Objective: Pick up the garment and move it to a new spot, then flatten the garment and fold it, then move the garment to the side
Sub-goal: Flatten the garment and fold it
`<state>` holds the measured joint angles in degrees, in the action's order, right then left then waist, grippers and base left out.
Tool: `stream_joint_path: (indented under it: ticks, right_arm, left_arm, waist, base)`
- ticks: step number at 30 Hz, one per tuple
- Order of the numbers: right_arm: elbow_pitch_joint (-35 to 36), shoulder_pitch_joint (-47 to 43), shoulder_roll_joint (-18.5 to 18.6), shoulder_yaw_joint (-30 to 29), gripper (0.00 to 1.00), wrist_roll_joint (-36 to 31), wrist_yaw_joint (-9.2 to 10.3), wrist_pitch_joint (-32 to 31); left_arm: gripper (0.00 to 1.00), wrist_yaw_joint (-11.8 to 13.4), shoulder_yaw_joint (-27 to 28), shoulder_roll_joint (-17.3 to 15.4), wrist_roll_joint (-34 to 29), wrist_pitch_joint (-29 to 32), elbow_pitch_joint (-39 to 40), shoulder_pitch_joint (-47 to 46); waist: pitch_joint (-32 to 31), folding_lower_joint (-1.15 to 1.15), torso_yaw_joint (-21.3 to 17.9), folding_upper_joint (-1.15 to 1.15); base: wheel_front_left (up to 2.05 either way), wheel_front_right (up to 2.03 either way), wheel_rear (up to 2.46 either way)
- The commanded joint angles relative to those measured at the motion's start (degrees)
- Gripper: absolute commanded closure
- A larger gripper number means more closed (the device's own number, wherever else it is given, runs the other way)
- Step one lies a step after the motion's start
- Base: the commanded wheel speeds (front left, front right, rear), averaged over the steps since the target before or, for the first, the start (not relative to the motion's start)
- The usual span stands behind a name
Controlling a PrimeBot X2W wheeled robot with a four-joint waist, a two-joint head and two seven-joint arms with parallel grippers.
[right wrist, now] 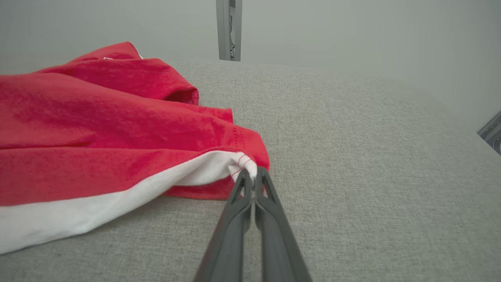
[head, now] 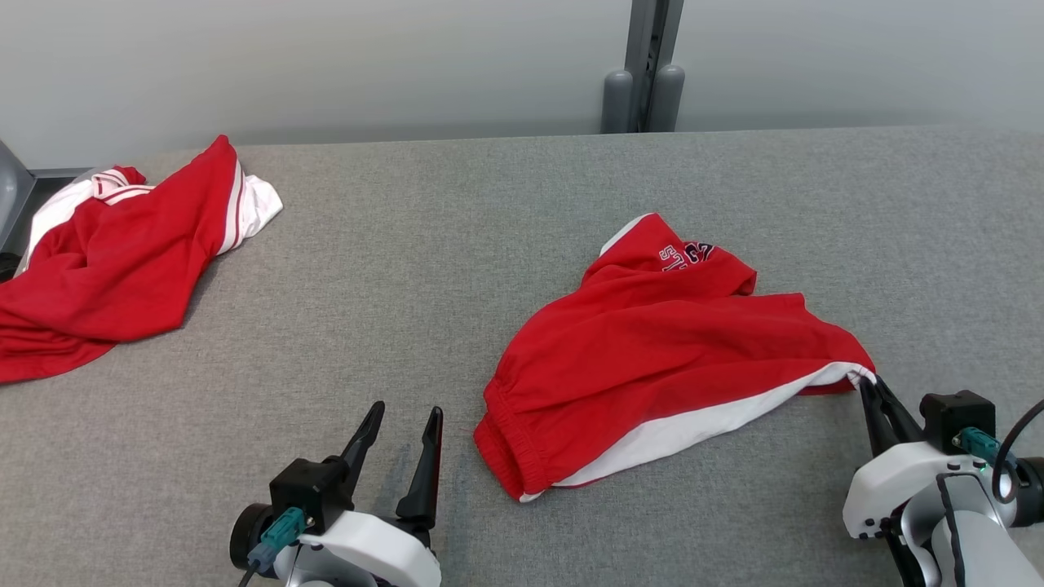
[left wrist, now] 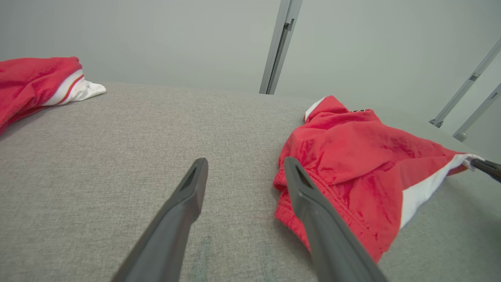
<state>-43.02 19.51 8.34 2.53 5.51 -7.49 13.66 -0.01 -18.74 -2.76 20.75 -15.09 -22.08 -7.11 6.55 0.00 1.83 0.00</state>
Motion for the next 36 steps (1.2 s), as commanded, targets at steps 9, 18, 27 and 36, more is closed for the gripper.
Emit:
stream_joint_path:
  ticks: [9,18,27,36]
  right_arm:
    - [-1.73,-0.08,0.64,-1.37,0.0,-0.36,-0.01,1.61]
    - [6.84,-4.86,-1.27,-5.29,0.0,-1.1,-0.01,1.61]
    - [17.85,-9.31,-3.77,-7.03,0.0,-2.45,-0.01,1.62]
    - [27.7,-14.3,-5.3,-8.38,0.0,-2.63,-0.01,1.62]
  left_arm:
    - [0.0,-0.08,0.15,-0.23,0.12,-0.11,0.66,-0.16]
    - [0.0,0.12,0.82,-0.24,0.33,-0.11,2.99,0.77]
    - [0.0,0.55,2.26,-0.24,0.19,-0.11,5.75,2.67]
    - [0.0,2.25,5.63,-0.23,-0.91,-0.11,9.9,7.6]
  waist:
    - [-0.32,0.0,-0.94,0.0]
    - [-1.63,0.0,-2.9,0.0]
    - [-3.62,0.0,-3.92,0.0]
    - [-6.26,0.0,-3.68,0.0]
  base:
    - [0.0,0.0,0.0]
    - [0.0,0.0,0.0]
    - [0.0,0.0,0.0]
    - [0.0,0.0,0.0]
